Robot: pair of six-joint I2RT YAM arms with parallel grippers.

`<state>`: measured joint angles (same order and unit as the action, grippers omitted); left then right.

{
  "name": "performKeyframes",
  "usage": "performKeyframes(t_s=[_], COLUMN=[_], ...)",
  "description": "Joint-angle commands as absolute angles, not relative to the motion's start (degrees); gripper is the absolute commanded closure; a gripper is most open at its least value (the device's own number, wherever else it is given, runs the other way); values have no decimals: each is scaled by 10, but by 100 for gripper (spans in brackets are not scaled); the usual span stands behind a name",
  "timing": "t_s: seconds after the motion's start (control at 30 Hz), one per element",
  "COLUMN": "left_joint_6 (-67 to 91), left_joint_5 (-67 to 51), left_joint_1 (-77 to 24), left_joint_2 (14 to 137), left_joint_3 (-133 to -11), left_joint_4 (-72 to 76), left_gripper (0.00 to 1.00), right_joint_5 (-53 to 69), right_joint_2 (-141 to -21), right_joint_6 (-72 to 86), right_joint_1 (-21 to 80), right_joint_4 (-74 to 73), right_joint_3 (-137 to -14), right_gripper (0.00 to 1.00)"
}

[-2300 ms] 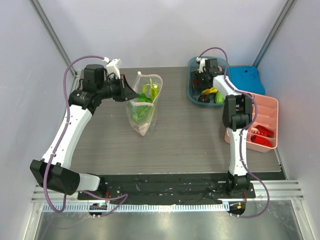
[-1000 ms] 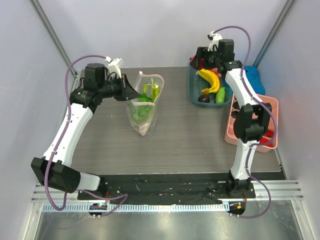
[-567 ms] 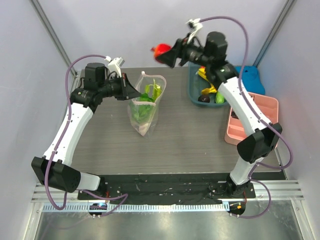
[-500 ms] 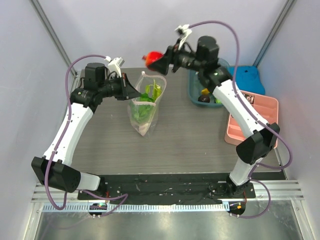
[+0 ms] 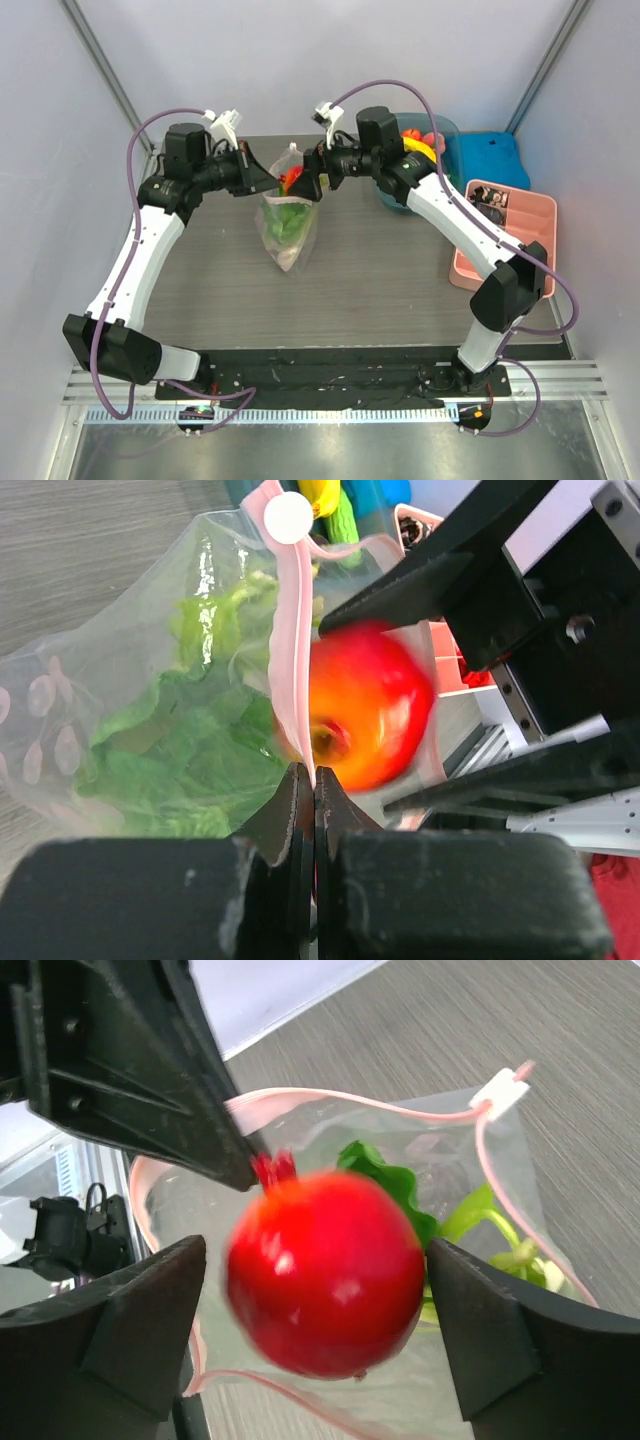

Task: Place the food in the zip-top bag and seal the zipper
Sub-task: Place the fake fruit in the zipper food storage bag, then pick up the fake fruit from the bin.

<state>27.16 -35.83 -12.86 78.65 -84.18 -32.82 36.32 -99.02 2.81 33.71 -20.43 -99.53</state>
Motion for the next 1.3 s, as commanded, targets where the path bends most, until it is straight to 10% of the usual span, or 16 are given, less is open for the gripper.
performKeyframes(t_s=[0.0,0.3,0.7,1.27], left_joint_6=[292,303,301,287], left_joint_5=[-381,-382,-387,-374], left_joint_1=[-123,-122,-120,-114], left_joint_2=[777,787,796,792], left_joint_3=[-845,-843,-845,-845], left_joint_4=[-277,-264,-261,-287], left_gripper=[99,100,100,100], right_joint_5=[352,378,102,89], right_joint_2=[-939,-961,-1040,-1237], right_joint_6=[25,130,-90,-40], right_joint_1=[323,112,52,52], right_joint_4=[-210,-225,-374,-364], right_joint_3=[-1036,-1052,-959,-1010], right_gripper=[2,2,34,21])
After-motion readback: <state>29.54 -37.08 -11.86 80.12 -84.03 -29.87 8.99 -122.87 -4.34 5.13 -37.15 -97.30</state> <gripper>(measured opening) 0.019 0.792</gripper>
